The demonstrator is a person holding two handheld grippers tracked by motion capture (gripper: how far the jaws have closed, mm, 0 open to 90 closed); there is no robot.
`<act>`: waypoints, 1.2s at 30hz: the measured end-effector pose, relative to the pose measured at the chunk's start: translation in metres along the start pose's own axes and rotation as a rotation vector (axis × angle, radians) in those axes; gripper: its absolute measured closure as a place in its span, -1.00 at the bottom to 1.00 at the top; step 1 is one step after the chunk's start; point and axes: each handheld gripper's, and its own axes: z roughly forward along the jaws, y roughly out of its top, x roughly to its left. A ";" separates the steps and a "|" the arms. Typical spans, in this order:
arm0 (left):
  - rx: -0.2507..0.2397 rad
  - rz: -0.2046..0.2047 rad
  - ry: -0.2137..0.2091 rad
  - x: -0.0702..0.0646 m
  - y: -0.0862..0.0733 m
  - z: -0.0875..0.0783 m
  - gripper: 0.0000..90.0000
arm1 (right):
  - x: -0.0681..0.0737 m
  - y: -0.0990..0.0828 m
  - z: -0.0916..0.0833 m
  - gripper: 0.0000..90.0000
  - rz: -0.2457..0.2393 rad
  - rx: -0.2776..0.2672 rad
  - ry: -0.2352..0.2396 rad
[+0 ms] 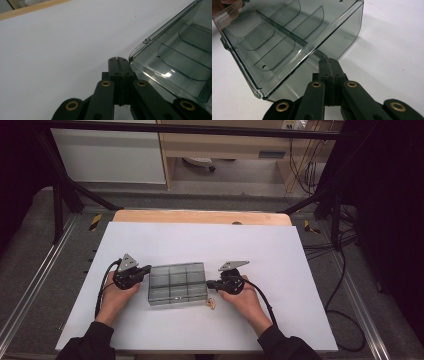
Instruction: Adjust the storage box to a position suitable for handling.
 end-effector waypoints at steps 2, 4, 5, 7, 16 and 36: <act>0.000 0.004 -0.001 0.000 0.000 -0.001 1.00 | 0.001 0.000 0.000 1.00 -0.007 0.004 0.000; 0.004 0.013 -0.002 0.000 -0.001 -0.002 1.00 | 0.004 -0.001 -0.001 1.00 -0.007 0.010 0.001; 0.007 0.016 -0.004 0.000 -0.001 -0.002 1.00 | 0.004 -0.001 -0.001 1.00 -0.007 0.010 0.001; 0.009 0.019 -0.007 0.000 -0.002 -0.004 1.00 | 0.007 -0.001 -0.001 1.00 -0.021 0.014 0.004; 0.023 0.030 -0.017 -0.001 -0.006 -0.011 1.00 | 0.018 -0.004 -0.002 1.00 -0.037 0.027 0.013; 0.041 0.043 -0.043 -0.006 -0.019 -0.034 1.00 | 0.051 -0.014 -0.006 1.00 -0.098 0.070 0.042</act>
